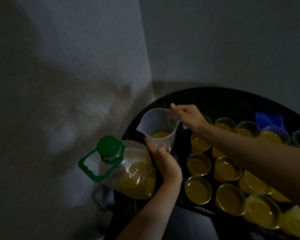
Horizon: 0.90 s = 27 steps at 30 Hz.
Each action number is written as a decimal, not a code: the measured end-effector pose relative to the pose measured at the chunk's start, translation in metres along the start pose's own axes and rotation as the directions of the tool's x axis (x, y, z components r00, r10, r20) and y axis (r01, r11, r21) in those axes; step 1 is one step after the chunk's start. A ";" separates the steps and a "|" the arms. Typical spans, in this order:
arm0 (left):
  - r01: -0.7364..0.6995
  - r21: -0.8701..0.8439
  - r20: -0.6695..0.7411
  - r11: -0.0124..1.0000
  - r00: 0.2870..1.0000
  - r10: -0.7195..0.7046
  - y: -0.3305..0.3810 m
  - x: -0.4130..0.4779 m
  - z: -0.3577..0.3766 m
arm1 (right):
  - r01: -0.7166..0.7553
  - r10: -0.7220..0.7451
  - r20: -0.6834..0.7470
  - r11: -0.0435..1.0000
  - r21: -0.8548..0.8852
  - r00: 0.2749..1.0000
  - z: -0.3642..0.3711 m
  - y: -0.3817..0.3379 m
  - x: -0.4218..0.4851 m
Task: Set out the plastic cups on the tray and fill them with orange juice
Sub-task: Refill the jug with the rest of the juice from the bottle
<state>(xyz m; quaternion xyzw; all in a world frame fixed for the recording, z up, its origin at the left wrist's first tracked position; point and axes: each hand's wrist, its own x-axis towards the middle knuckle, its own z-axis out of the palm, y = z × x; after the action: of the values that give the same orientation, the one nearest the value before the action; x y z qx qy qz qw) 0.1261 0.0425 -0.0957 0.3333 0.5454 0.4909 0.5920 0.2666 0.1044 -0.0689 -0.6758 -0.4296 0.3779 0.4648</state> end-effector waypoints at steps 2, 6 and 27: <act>0.015 0.062 0.038 0.998 0.999 -0.017 0.001 -0.001 -0.001 | 0.018 -0.018 -0.006 0.999 -0.029 1.000 0.000 -0.002 -0.001; 0.070 0.088 0.052 0.994 0.996 -0.075 0.007 -0.009 -0.005 | 0.033 -0.038 -0.035 0.992 -0.120 0.999 0.003 -0.011 -0.007; 0.097 0.050 0.107 0.994 0.989 -0.102 0.004 -0.135 -0.162 | 0.265 -0.313 -0.379 0.948 -0.175 0.871 0.080 -0.086 -0.222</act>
<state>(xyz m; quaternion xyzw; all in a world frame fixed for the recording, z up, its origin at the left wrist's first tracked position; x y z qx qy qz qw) -0.0225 -0.1065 -0.0783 0.3451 0.5387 0.4297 0.6372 0.0973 -0.0614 0.0157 -0.6929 -0.4426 0.1313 0.5539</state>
